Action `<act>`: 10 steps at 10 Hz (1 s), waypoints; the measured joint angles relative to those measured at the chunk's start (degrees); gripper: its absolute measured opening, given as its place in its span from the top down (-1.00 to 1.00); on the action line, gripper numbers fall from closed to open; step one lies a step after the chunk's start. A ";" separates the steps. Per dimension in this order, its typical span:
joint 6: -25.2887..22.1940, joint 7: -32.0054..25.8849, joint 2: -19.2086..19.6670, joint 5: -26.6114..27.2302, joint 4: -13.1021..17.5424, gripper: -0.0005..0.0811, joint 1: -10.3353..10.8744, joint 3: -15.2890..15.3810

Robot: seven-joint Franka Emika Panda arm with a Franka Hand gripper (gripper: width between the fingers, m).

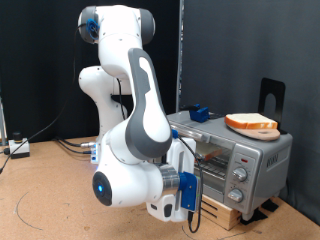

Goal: Make a piece of toast with the oven

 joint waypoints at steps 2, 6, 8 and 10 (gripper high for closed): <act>-0.01 -0.11 3.23 1.21 2.92 -0.98 0.00 0.29; -0.48 0.97 9.53 1.27 9.09 -0.98 0.02 0.47; -1.00 0.97 11.73 1.03 11.20 -0.98 0.07 0.48; -1.01 0.97 13.25 0.99 12.33 -0.98 0.51 0.58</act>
